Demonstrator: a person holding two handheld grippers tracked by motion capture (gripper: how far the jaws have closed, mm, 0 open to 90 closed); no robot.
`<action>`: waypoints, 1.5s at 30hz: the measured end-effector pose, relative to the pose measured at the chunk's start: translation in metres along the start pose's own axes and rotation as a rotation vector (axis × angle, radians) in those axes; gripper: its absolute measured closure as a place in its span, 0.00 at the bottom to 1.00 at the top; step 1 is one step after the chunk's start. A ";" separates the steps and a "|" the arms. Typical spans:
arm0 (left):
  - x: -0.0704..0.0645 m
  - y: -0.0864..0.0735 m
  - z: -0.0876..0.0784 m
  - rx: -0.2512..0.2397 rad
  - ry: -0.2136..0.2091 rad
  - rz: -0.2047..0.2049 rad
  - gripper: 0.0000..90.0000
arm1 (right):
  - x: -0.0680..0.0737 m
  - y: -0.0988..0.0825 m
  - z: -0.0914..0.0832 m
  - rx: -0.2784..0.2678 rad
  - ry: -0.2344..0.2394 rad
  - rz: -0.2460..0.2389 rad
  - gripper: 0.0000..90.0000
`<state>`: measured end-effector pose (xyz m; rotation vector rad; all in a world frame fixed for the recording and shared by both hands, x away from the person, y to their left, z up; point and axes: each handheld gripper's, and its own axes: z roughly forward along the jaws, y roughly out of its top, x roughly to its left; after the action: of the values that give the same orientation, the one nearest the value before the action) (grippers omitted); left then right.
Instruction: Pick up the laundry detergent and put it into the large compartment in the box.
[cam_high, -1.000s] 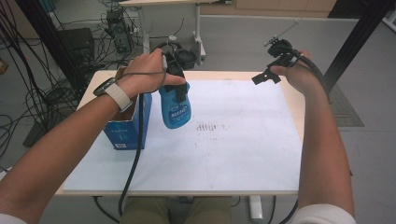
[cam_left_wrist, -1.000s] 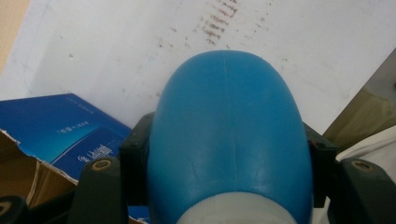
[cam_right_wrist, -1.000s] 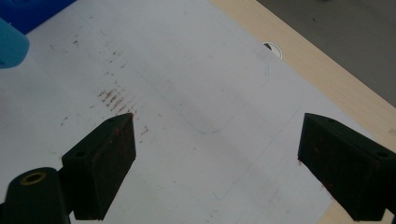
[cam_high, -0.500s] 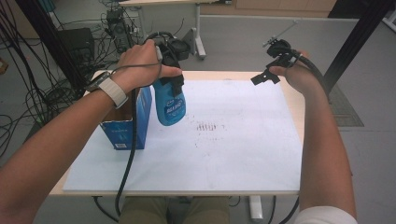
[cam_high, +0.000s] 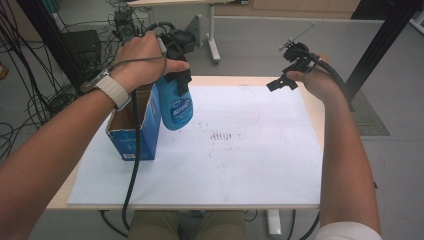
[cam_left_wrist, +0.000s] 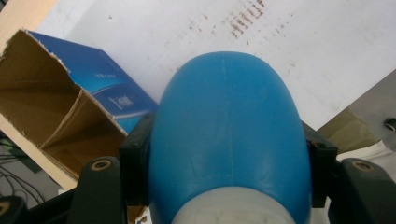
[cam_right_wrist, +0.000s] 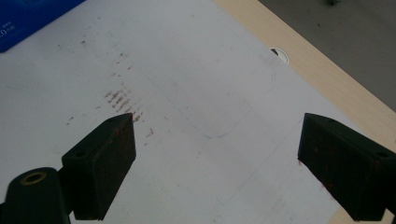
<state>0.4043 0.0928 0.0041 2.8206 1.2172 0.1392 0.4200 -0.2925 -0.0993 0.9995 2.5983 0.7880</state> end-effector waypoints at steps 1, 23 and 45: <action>-0.001 -0.001 -0.001 -0.001 0.000 -0.014 0.42 | 0.000 0.000 0.000 -0.001 0.000 -0.001 0.12; 0.014 -0.010 -0.030 -0.010 -0.014 -0.158 0.42 | 0.005 -0.003 0.001 -0.012 0.013 -0.023 0.12; 0.026 -0.019 -0.046 -0.012 0.015 -0.248 0.41 | 0.005 -0.006 0.001 -0.022 0.018 -0.025 0.12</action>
<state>0.4032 0.1262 0.0489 2.6339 1.5493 0.1536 0.4137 -0.2922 -0.1036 0.9558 2.6068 0.8215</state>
